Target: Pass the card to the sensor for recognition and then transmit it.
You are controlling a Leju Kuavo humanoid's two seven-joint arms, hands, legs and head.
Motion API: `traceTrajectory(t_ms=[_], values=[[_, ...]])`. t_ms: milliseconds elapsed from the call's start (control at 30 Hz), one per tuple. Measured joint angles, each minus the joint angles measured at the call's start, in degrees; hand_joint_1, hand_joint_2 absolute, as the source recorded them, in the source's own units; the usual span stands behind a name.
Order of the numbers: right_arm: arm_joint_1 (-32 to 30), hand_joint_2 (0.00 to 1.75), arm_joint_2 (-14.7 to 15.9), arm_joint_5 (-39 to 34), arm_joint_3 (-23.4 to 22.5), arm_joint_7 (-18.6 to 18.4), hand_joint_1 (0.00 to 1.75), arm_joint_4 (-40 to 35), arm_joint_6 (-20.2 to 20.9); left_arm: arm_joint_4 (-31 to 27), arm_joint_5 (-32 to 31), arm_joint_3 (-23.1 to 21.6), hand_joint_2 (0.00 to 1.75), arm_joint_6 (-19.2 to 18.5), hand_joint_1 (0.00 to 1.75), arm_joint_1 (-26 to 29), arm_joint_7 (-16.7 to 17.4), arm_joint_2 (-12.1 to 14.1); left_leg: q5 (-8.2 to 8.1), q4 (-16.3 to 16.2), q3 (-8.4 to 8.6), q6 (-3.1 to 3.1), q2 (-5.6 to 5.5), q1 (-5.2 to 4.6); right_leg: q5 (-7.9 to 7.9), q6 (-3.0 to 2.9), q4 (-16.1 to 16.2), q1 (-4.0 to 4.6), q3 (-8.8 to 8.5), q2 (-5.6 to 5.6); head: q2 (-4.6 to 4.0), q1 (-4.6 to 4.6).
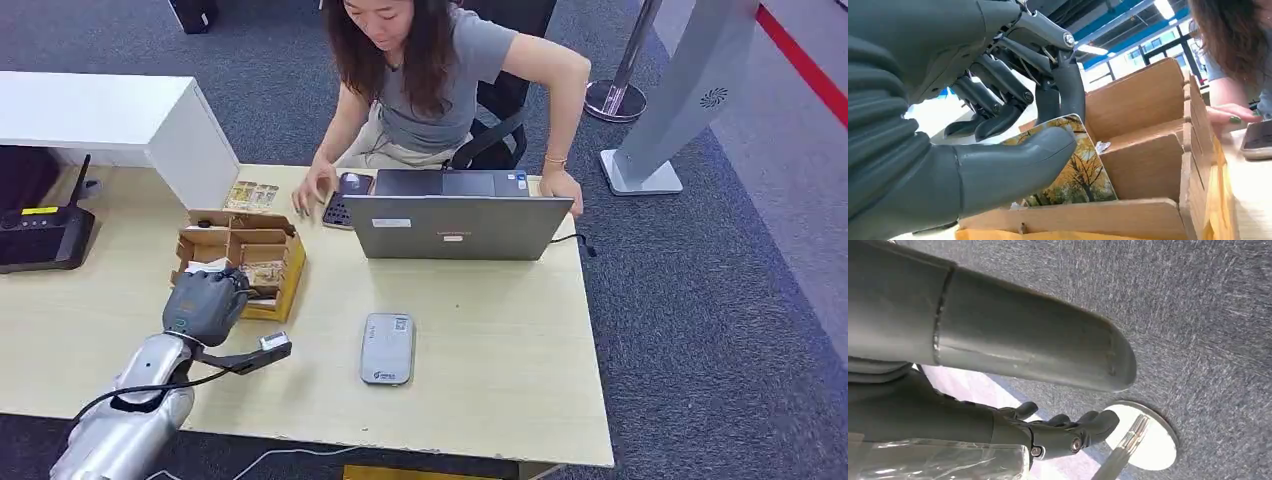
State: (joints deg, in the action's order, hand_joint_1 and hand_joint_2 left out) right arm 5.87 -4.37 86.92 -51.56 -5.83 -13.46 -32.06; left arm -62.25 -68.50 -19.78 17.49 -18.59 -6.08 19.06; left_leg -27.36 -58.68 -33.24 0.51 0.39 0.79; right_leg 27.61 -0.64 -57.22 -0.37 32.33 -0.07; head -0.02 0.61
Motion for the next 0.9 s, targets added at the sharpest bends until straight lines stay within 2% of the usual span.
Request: traceTrajectory(t_ms=[433,700,900], values=[[0.0,0.0,0.0,-0.3,0.1,-0.2,0.0,0.0,0.2,-1.2,-0.4,0.0,1.75,-0.2,1.75,-1.2,0.5,0.2,0.0,0.0,0.0,0.0,0.01,0.0,0.0,0.0,0.0,0.0,0.03,0.01,0.0,0.0],[-0.4,0.0,-0.1,-1.1,0.1,-0.2,0.0,0.1,0.4,-12.5,1.8,-0.5,1.75,-5.7,1.75,-5.2,0.9,2.1,0.01,0.0,-0.01,0.01,0.0,0.0,-0.03,0.0,0.0,0.0,0.01,0.0,0.0,0.0],[-0.4,0.0,-0.3,-1.1,0.2,-0.2,0.0,0.3,0.7,-18.2,3.1,-1.6,1.75,-7.2,1.75,-8.1,1.3,2.6,0.01,0.0,0.0,0.01,0.0,0.0,-0.03,0.0,0.0,0.0,0.01,0.0,0.0,0.02]])
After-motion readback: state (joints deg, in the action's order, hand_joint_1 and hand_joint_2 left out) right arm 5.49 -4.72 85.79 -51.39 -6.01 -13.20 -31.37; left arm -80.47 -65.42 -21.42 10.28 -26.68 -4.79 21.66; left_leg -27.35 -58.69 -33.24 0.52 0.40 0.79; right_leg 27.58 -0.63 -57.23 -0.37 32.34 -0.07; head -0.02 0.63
